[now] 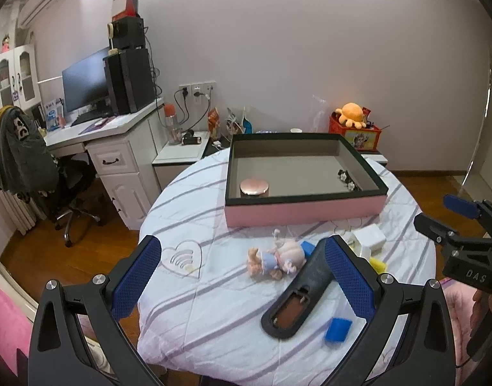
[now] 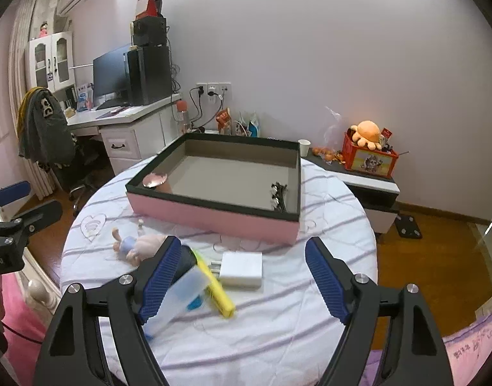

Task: Organize rigid objects
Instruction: 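Withdraw the right gripper while the left gripper grasps the clear blue-capped tube, then carry the clear tube with the left gripper into the box and lower it, then open the left gripper and withdraw it from the box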

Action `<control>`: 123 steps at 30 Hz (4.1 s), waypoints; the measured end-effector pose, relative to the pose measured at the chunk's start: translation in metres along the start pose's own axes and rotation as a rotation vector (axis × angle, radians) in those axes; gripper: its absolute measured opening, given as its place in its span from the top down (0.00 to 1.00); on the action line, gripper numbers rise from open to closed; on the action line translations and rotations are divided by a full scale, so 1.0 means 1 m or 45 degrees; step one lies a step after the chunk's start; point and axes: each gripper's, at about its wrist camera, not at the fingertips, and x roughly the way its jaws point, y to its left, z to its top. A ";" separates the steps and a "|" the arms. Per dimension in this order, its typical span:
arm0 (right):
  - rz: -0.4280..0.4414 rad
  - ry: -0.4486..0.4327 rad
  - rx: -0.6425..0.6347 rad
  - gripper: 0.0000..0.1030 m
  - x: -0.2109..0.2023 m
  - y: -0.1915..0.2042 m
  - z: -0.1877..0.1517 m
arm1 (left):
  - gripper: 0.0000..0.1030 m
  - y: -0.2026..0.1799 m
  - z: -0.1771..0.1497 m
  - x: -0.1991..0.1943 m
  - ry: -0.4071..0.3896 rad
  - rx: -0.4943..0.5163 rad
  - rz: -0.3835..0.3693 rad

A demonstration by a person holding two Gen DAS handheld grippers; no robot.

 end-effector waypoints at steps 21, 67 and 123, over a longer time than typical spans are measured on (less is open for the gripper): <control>0.016 0.073 0.050 0.21 0.006 -0.008 -0.026 | 0.00 -0.047 -0.043 0.023 0.161 0.163 -0.152; 0.081 0.020 0.061 0.21 0.047 -0.039 0.021 | 0.75 -0.068 0.041 0.085 0.110 0.103 -0.191; 0.084 0.004 0.013 0.21 0.077 -0.018 0.065 | 0.00 -0.026 0.077 0.100 0.013 0.051 0.034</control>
